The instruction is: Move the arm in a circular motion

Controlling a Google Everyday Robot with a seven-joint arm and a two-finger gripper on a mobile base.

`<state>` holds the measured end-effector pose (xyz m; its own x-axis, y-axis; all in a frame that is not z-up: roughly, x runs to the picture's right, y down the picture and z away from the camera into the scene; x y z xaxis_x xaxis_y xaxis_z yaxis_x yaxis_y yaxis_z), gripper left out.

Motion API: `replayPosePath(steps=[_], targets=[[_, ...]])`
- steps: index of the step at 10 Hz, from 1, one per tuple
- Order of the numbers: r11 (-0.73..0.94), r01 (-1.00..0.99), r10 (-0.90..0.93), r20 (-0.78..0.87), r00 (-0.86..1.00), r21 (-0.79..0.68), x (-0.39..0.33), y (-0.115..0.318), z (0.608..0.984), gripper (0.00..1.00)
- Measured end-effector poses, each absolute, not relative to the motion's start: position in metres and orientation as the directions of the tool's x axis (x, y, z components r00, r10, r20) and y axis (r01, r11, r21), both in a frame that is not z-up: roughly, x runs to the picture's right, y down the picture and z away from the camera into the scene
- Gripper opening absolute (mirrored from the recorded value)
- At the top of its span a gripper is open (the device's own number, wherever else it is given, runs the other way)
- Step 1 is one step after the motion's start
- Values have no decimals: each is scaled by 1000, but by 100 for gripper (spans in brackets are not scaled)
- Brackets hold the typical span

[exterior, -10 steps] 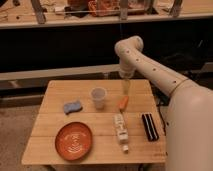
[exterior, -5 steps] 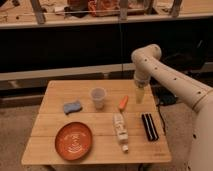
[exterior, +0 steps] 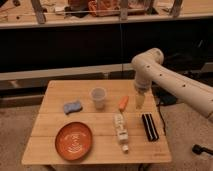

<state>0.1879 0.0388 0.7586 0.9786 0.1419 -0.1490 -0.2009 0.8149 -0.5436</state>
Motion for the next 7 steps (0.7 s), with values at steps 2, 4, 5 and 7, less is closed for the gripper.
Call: replayPosePath(steps=[2, 4, 5, 7], targets=[[814, -220, 151, -169, 974, -538, 190, 47, 746, 80], [803, -257, 174, -200, 964, -537, 201, 60, 733, 80], [794, -280, 190, -216, 958, -540, 207, 70, 724, 80], [779, -307, 208, -237, 949, -546, 213, 88, 709, 80]])
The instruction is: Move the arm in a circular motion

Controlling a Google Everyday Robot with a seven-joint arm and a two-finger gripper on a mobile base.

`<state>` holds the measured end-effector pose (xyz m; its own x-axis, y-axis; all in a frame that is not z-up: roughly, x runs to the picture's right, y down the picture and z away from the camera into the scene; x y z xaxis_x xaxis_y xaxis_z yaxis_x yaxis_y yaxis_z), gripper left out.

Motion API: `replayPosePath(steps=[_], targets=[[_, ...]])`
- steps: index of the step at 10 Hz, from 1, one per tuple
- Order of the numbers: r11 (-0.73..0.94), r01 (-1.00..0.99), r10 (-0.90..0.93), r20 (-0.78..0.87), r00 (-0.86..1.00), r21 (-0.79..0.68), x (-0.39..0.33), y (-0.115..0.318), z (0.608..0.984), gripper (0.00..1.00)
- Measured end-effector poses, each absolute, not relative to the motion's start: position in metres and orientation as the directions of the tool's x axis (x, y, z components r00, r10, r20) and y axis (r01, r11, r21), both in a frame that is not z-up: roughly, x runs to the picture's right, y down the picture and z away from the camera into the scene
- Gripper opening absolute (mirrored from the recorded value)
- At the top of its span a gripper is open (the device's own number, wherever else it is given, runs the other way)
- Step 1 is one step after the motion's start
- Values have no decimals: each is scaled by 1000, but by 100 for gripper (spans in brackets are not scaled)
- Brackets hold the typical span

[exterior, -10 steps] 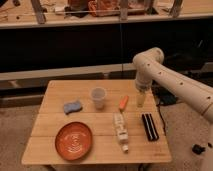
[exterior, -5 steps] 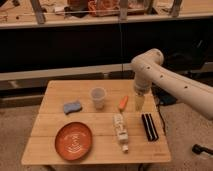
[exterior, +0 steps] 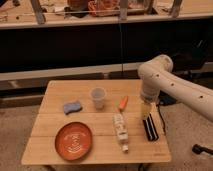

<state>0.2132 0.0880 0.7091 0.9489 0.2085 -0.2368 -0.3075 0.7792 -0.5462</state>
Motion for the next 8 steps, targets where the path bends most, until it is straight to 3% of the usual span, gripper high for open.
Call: replayPosePath(steps=[8], targets=[[805, -252, 201, -154, 968, -536, 142, 112, 670, 80]])
